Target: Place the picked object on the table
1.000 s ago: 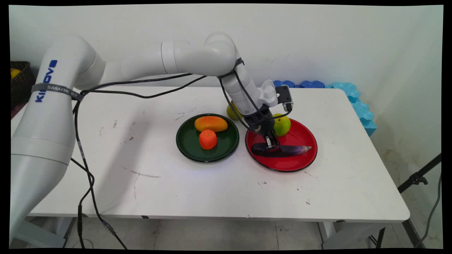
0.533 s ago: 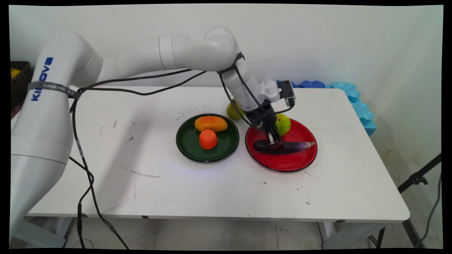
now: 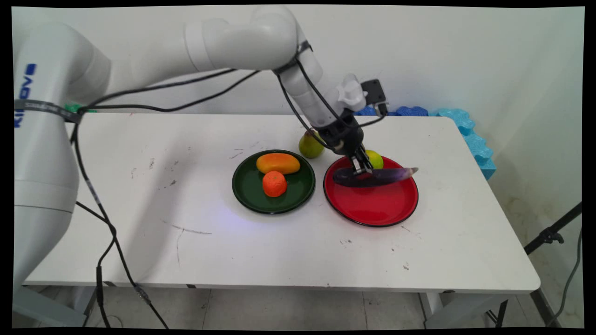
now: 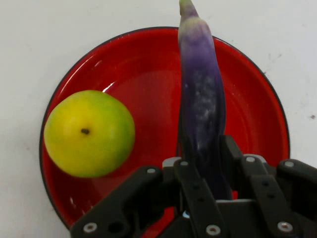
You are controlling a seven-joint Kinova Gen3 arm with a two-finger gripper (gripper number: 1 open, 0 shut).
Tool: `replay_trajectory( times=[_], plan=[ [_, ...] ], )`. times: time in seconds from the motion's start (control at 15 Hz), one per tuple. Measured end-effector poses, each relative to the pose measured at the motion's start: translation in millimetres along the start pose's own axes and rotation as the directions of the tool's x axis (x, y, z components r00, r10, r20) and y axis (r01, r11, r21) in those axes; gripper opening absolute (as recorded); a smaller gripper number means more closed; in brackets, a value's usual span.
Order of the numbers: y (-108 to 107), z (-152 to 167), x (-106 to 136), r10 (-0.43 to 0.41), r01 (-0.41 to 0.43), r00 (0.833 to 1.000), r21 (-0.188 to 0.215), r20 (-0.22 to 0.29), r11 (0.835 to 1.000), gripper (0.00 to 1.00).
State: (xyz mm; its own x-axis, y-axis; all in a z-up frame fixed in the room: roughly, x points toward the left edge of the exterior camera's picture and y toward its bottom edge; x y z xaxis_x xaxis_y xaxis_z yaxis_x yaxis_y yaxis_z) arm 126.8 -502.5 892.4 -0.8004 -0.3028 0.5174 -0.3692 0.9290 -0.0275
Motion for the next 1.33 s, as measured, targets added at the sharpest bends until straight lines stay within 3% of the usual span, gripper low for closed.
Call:
replay_trajectory(
  times=[0.33,0.73,1.33],
  plan=[
    [22.3,-43.1,-16.2,0.01,-0.01,1.0,0.005,-0.01,1.0,0.0],
    [57.8,-83.2,-48.5,0.014,-0.014,1.0,-0.018,-0.009,1.0,0.0],
    [109.5,-99.2,-111.3,-0.021,0.023,1.0,-0.066,0.023,0.998,0.0]
  ],
)
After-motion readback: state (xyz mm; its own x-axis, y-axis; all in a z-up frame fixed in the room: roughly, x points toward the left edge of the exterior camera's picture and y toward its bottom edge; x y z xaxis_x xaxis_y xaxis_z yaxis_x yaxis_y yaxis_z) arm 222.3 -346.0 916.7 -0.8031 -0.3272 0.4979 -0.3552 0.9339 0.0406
